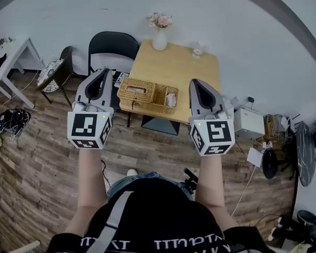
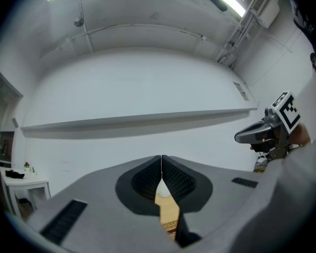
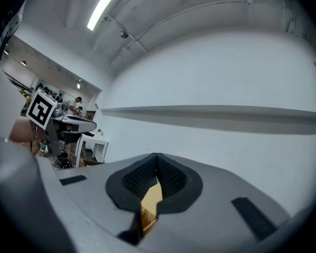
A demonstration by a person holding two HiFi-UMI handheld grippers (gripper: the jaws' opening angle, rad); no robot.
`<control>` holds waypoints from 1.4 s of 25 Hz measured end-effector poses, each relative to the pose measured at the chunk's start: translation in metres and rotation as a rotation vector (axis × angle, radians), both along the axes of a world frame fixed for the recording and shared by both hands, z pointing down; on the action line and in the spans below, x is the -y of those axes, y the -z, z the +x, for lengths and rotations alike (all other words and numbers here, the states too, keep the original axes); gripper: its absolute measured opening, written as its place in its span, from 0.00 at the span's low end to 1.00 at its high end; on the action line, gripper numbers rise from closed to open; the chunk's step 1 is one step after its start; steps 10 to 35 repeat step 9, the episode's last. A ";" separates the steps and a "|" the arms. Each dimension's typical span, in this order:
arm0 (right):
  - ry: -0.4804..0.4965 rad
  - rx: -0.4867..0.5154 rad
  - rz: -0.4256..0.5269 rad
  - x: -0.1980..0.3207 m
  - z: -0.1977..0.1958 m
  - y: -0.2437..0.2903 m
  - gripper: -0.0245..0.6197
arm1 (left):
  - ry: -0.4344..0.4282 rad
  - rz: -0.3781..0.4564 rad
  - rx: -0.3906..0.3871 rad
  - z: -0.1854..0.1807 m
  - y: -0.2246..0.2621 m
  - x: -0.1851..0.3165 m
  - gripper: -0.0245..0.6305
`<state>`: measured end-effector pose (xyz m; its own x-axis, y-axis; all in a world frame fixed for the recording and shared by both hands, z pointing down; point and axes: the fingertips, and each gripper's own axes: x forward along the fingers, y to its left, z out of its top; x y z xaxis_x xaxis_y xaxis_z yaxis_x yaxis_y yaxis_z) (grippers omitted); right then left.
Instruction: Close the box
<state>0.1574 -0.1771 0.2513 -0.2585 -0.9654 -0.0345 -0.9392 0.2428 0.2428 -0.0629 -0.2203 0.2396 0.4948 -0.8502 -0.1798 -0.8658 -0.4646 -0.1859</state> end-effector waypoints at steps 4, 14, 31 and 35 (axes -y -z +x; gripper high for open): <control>0.000 -0.008 0.010 0.002 0.003 0.002 0.06 | -0.004 0.006 0.011 0.005 0.002 0.000 0.06; -0.013 -0.003 0.030 0.005 0.007 0.007 0.06 | -0.010 0.008 0.035 0.008 -0.001 0.003 0.06; -0.013 -0.003 0.030 0.005 0.007 0.007 0.06 | -0.010 0.008 0.035 0.008 -0.001 0.003 0.06; -0.013 -0.003 0.030 0.005 0.007 0.007 0.06 | -0.010 0.008 0.035 0.008 -0.001 0.003 0.06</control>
